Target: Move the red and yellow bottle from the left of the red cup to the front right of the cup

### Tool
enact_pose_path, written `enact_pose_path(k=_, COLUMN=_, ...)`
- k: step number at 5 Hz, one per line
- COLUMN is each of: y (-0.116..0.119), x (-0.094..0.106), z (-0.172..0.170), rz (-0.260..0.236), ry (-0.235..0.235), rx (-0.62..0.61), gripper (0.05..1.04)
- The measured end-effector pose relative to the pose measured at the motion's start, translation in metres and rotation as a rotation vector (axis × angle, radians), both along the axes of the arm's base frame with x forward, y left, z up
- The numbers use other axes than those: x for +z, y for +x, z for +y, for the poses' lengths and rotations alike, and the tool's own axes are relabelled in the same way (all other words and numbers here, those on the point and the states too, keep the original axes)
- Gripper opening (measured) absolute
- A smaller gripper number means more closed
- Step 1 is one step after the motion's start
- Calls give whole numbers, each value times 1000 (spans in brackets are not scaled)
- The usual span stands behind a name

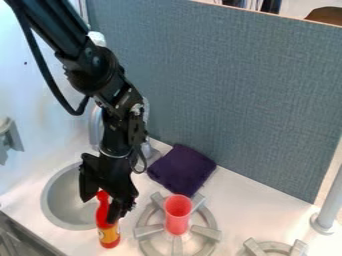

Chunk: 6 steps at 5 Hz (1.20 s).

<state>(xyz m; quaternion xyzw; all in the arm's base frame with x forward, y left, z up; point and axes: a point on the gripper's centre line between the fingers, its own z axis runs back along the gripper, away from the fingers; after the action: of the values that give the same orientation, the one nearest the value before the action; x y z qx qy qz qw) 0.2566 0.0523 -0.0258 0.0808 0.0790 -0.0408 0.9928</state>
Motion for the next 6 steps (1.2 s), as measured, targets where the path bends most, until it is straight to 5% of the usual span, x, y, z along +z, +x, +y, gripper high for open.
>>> enact_pose_path(k=2, y=3, x=-6, z=0, rz=8, ry=-4, rx=6, gripper=407)
enact_pose_path(k=3, y=2, x=-6, z=-3, rz=13, ry=-18, rx=9, gripper=342)
enact_pose_path(k=4, y=-7, x=19, z=-6, rz=-30, ry=-28, rx=20, gripper=342)
enact_pose_path(k=5, y=-21, x=55, z=-21, rz=-86, ry=-83, rx=-14, gripper=342)
enact_pose_path(k=6, y=-35, x=67, z=-52, rz=-76, ry=-169, rx=-133, gripper=341)
